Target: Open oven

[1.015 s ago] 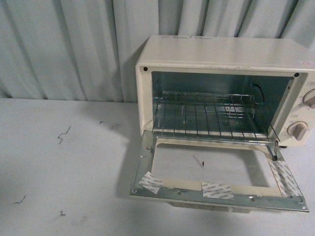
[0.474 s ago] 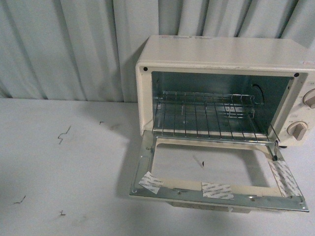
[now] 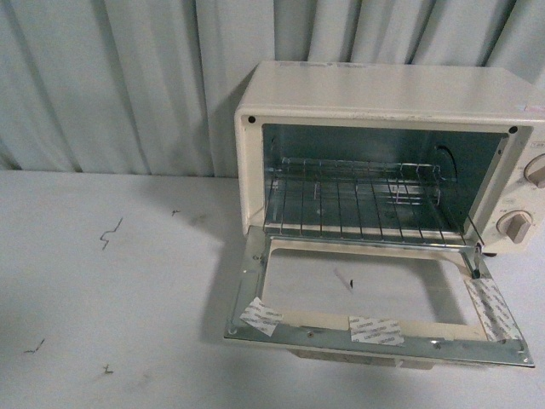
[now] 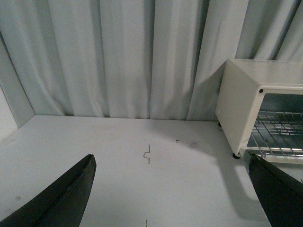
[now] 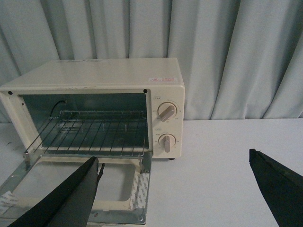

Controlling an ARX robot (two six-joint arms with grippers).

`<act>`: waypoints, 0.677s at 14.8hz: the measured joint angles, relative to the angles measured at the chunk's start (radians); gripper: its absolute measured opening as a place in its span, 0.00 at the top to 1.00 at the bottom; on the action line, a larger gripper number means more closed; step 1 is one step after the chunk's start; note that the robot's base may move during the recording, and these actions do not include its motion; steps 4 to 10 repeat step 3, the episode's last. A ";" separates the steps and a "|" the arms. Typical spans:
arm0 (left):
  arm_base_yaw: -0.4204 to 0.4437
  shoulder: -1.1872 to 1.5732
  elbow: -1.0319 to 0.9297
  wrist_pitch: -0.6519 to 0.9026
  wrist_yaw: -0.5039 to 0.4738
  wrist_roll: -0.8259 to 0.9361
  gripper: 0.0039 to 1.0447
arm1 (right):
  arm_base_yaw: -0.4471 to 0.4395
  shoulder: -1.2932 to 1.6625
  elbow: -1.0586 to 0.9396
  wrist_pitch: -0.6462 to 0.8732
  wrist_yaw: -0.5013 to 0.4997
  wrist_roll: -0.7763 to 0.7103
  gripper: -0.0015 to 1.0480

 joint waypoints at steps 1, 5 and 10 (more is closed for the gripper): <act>0.000 0.000 0.000 0.000 0.000 0.000 0.06 | 0.000 0.000 0.000 0.000 0.000 0.000 0.06; 0.000 0.000 0.000 0.000 0.000 0.000 0.06 | 0.000 0.000 0.000 0.000 0.000 0.000 0.06; 0.000 0.000 0.000 0.000 0.000 0.000 0.06 | 0.000 0.000 0.000 0.000 0.000 0.000 0.06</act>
